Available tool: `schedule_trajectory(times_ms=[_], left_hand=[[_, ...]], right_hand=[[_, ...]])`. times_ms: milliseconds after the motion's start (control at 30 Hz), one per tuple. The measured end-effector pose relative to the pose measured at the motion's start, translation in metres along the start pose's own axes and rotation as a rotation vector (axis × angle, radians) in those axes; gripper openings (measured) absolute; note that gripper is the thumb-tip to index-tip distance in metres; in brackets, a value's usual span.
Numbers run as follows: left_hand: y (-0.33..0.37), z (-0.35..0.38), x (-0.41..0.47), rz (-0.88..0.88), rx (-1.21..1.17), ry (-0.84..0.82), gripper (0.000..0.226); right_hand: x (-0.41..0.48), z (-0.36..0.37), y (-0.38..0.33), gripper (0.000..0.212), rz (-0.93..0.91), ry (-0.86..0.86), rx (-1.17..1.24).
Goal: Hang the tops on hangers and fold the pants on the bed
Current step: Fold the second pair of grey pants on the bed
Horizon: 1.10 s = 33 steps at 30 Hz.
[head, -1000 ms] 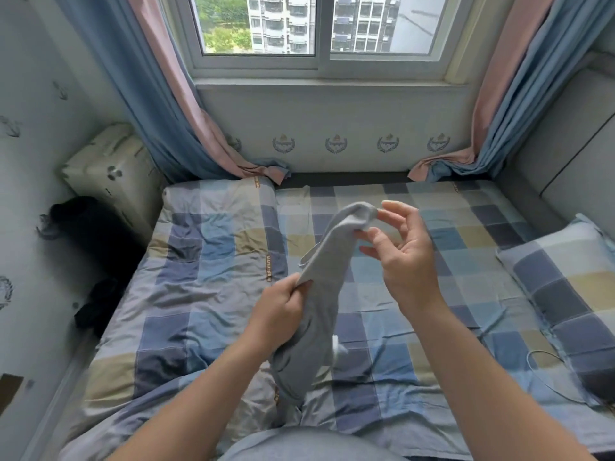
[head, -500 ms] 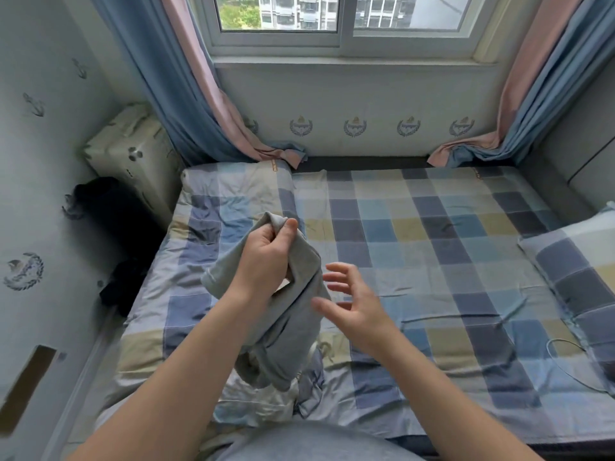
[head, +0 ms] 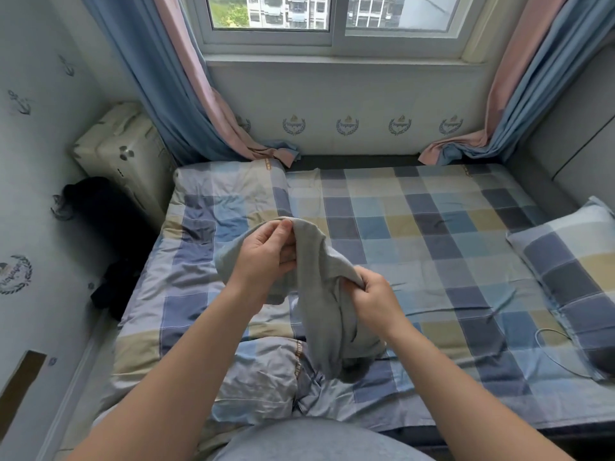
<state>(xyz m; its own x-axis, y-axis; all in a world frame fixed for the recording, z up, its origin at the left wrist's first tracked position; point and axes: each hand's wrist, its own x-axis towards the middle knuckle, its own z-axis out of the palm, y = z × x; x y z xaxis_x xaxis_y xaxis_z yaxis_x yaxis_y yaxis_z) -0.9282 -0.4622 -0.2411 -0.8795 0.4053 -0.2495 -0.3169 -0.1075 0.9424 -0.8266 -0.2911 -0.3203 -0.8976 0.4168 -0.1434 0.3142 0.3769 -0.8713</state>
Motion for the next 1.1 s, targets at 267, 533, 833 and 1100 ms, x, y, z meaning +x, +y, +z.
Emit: schedule_trajectory(times_ms=[267, 533, 833, 1100], left_hand=[[-0.060, -0.007, -0.003, -0.184, 0.329, -0.271, 0.052], [-0.094, -0.007, -0.007, -0.111, 0.561, -0.473, 0.041], [-0.070, -0.022, -0.005, -0.014, 0.421, -0.093, 0.020], [-0.035, -0.020, -0.008, -0.128, 0.132, -0.118, 0.032]], right_hand=[[-0.002, -0.028, -0.048, 0.015, -0.102, 0.068, 0.241], [-0.010, -0.042, -0.082, 0.016, -0.101, 0.135, 0.412], [-0.007, -0.051, -0.058, 0.045, 0.032, 0.195, 0.311], [-0.027, -0.016, -0.039, 0.076, -0.117, -0.339, 0.027]])
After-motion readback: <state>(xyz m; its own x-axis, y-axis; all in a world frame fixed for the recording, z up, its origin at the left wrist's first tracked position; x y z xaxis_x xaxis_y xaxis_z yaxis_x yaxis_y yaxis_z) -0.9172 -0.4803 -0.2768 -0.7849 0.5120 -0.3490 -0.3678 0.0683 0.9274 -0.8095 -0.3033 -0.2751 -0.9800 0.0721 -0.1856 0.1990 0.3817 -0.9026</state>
